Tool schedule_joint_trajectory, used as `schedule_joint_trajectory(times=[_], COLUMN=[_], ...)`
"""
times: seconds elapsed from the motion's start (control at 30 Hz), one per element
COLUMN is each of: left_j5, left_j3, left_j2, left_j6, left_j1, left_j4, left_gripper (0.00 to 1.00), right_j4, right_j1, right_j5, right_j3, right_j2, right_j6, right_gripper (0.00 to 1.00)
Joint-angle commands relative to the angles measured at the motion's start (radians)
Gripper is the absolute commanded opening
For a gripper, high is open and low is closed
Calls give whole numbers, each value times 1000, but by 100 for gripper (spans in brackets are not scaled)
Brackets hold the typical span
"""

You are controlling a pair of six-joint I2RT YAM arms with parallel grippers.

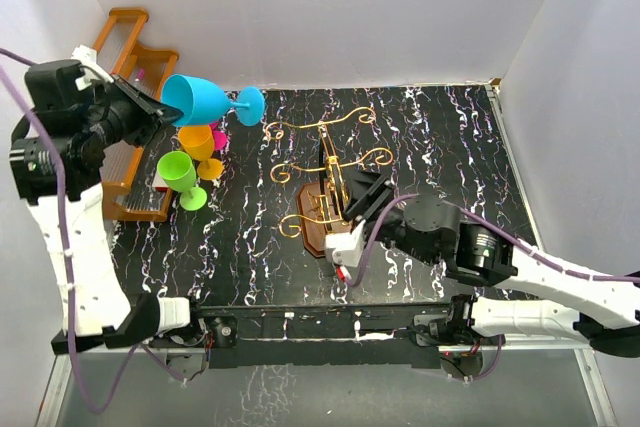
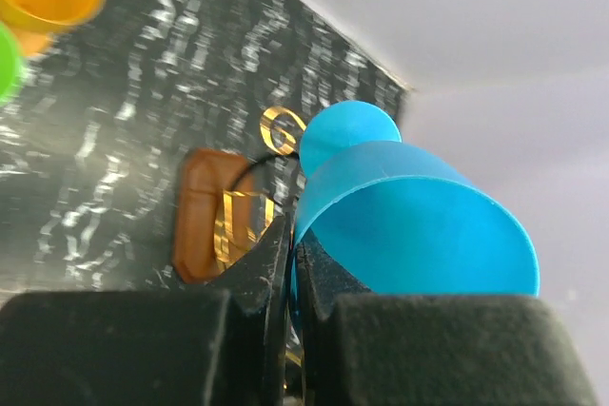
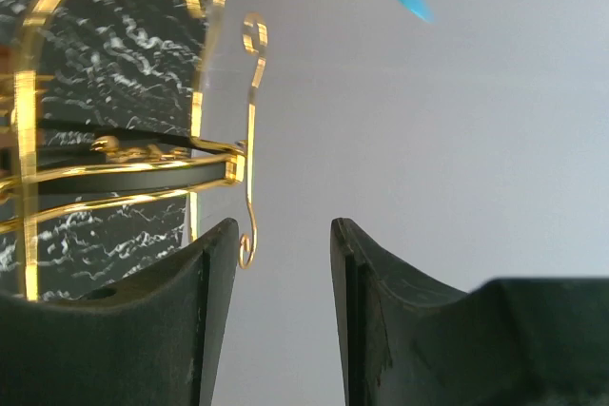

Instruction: Take the wine glass off the wine glass rack

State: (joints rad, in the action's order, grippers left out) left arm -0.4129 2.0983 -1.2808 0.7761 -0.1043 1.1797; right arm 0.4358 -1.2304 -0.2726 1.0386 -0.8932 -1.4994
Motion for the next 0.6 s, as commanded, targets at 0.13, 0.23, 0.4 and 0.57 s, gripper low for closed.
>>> schedule_joint_trajectory(times=[0.13,0.23,0.4,0.57], left_j5=[358,367,434,471], left_j3=[-42,-110,-334,-510], left_j2=[-154,-139,-66,-23], left_j6=[-162,-178,-193,-193], left_j1=[-1,10,49,74], left_j4=[64,77,94,67], left_gripper=[0,0,0,0], right_j4=[-259,-170,53,109], right_j1=[-6,-6,-5,-5], right_j5=[-429,-593,-690,-662], right_j3=[192,307,505,594], right_j2=[-35,-126,-238,-275], right_j6=[568,787,1086,1246], right_gripper=[39,39,39,37])
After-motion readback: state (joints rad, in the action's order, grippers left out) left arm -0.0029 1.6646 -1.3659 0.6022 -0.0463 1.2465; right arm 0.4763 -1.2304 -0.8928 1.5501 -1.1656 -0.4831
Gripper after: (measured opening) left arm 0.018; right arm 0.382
